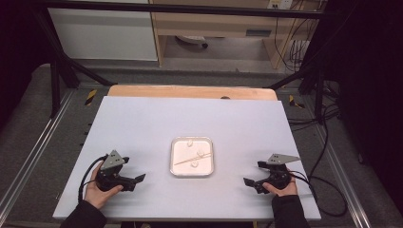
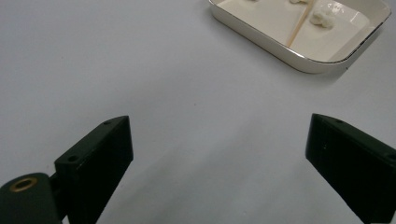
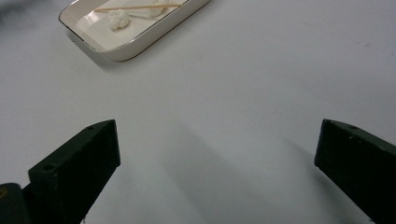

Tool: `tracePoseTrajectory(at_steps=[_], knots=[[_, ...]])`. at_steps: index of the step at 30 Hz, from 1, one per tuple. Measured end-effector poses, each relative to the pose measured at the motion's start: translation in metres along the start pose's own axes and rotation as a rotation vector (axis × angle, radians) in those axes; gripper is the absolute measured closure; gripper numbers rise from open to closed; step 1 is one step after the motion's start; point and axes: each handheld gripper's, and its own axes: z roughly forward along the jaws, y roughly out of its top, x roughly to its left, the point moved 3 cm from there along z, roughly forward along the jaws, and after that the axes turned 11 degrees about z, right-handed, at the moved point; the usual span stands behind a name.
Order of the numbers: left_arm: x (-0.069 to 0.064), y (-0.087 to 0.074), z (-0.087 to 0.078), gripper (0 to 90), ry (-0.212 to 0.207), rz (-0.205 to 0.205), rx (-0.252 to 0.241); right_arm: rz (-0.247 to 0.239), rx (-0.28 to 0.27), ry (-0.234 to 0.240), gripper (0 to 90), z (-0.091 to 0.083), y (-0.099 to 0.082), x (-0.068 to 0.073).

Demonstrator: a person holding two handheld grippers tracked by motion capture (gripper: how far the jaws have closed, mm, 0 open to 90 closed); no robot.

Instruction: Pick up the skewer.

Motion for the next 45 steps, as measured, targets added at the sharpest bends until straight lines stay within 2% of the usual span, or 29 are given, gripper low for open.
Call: tracePoseTrajectory(at_steps=[23,25,29,38,45], knots=[[-0.015,0.035,0.015,7.0,-0.021,0.057,0.044,-0.005,0.009,-0.003,0.7,0.001,0.0,0.0],[-0.014,0.039,0.019,6.9,-0.025,0.083,0.027,-0.006,0.011,-0.002,0.7,0.002,0.0,0.0],[-0.019,0.046,0.023,6.9,-0.025,0.071,0.051,-0.007,0.011,-0.002,0.7,0.002,0.0,0.0],[-0.024,0.065,0.037,7.1,-0.04,0.096,0.061,-0.007,0.013,-0.001,0.7,0.002,-0.001,0.0],[-0.03,0.077,0.05,7.5,-0.051,0.101,0.068,-0.007,0.016,-0.003,0.7,0.002,-0.001,0.0]])
